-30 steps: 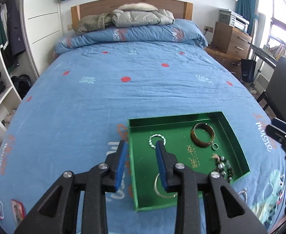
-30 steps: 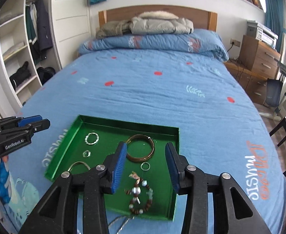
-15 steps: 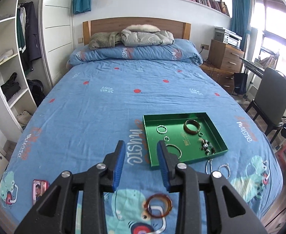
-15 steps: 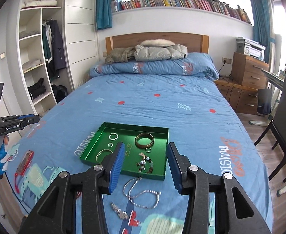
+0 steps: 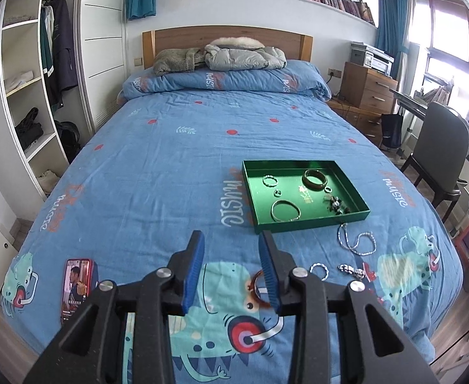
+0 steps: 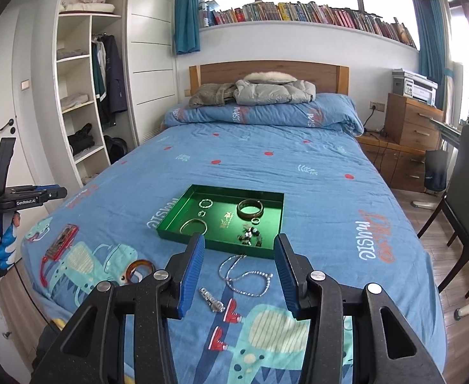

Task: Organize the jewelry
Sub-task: 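Move both grippers back over the remaining jewelry, then grasp the amber bangle with the left gripper while the right grasps the black-and-silver watch band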

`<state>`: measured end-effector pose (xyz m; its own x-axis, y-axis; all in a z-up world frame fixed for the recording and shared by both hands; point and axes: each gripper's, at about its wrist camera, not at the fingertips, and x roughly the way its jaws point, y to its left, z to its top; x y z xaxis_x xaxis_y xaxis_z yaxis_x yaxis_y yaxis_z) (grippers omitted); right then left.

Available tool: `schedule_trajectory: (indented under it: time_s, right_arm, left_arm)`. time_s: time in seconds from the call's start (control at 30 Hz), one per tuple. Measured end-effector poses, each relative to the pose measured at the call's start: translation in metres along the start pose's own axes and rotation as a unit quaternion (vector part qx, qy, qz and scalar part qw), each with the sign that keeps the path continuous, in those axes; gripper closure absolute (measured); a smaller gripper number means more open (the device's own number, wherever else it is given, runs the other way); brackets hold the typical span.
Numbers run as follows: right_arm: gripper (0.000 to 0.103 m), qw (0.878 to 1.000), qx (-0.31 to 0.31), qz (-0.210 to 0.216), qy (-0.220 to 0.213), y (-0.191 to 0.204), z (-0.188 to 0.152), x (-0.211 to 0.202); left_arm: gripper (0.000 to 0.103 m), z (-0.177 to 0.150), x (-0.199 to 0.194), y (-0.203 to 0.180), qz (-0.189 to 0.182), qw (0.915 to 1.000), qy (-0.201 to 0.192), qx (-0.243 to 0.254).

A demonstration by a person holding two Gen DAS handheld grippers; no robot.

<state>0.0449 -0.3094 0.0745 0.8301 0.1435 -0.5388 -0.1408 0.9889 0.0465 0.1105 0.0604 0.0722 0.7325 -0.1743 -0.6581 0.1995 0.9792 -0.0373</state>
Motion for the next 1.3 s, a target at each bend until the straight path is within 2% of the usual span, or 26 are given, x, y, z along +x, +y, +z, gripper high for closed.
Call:
schedule_trajectory:
  time_s: [0.23, 0.57, 0.77, 1.07, 1.3]
  right_arm:
    - [0.059, 0.999, -0.026, 0.029, 0.022, 0.009, -0.028, 0.021]
    - [0.059, 0.988, -0.080, 0.091, 0.091, 0.029, -0.070, 0.099]
    - [0.059, 0.978, -0.107, 0.119, 0.131, 0.036, -0.085, 0.146]
    - [0.059, 0.960, -0.152, 0.134, 0.194, 0.044, -0.102, 0.211]
    - [0.072, 0.950, -0.176, 0.137, 0.221, 0.048, -0.113, 0.239]
  left_arm:
    - [0.070, -0.037, 0.029, 0.000, -0.028, 0.9992, 0.029, -0.002]
    - [0.070, -0.081, 0.116, -0.014, -0.060, 0.9920, 0.111, -0.001]
    - [0.070, -0.088, 0.155, -0.026, -0.055, 0.9887, 0.138, 0.018]
    - [0.070, -0.096, 0.198, -0.026, -0.042, 0.9830, 0.176, 0.035]
    - [0.070, -0.100, 0.211, -0.027, -0.037, 0.9811, 0.184, 0.045]
